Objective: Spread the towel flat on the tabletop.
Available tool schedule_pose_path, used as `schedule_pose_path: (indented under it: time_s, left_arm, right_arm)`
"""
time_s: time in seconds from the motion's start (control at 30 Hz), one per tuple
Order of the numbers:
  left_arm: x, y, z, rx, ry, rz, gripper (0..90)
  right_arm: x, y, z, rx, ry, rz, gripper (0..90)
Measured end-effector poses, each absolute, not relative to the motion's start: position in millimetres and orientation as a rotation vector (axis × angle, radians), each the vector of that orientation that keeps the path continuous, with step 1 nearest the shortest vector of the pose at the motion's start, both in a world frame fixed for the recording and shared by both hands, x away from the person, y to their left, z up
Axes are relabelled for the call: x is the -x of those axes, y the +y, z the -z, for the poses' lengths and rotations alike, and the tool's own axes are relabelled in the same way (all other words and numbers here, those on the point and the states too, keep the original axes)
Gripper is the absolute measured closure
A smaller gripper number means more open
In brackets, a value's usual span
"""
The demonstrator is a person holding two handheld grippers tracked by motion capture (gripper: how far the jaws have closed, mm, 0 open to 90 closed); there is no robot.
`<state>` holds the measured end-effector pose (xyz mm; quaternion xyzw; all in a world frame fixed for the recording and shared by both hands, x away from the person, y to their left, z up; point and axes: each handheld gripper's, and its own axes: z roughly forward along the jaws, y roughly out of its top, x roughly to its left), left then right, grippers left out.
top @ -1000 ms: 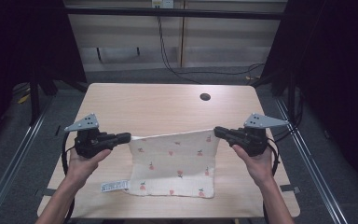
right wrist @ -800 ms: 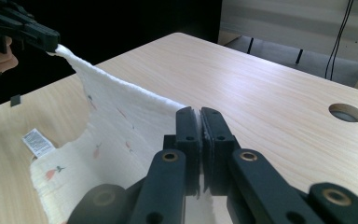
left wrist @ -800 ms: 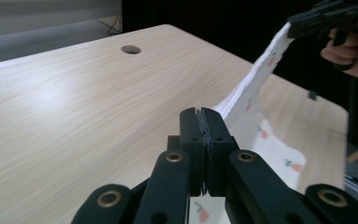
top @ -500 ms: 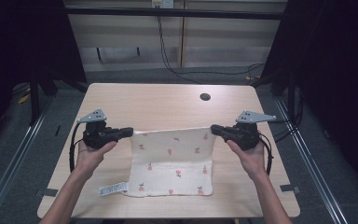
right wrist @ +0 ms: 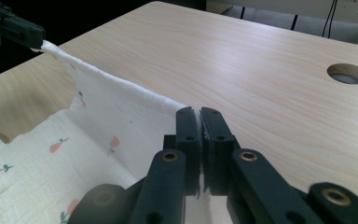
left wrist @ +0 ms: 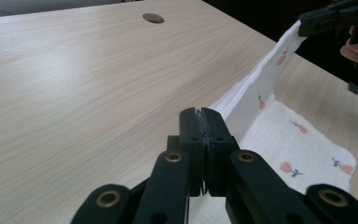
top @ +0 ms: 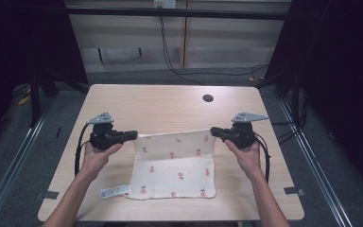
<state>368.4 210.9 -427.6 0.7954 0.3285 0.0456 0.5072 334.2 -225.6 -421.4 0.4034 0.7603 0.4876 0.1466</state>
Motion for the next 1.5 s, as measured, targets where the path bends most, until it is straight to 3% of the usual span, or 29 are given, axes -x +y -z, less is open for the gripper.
schedule_pose_path:
  time_s: [0.47, 0.6, 0.7, 0.9, 1.27, 1.5]
  left_arm:
    - [-380.4, 206.1, 443.3, -1.94, 0.829, -0.116, 87.9]
    - [-381.8, 207.2, 447.0, -1.927, 0.846, -0.105, 78.6]
    - [-381.3, 208.2, 447.9, -1.936, 0.85, -0.117, 74.6]
    - [-378.7, 213.6, 444.5, -1.925, 0.856, -0.128, 71.7]
    - [-360.0, 232.3, 434.2, -1.934, 0.806, -0.053, 65.7]
    - [-331.8, 246.4, 432.7, -1.946, 0.795, -0.042, 65.4]
  right_arm:
    - [-349.5, -225.3, 439.2, -1.227, 2.208, -1.35, 83.2]
    - [-352.8, -224.8, 441.9, -1.256, 2.193, -1.315, 76.2]
    - [-355.9, -225.8, 444.5, -1.284, 2.179, -1.305, 75.7]
    - [-357.1, -229.6, 447.4, -1.315, 2.168, -1.27, 73.0]
    - [-321.3, -231.3, 434.5, -1.258, 2.254, -1.328, 72.4]
    - [-273.9, -231.3, 441.0, -1.204, 2.335, -1.317, 72.6]
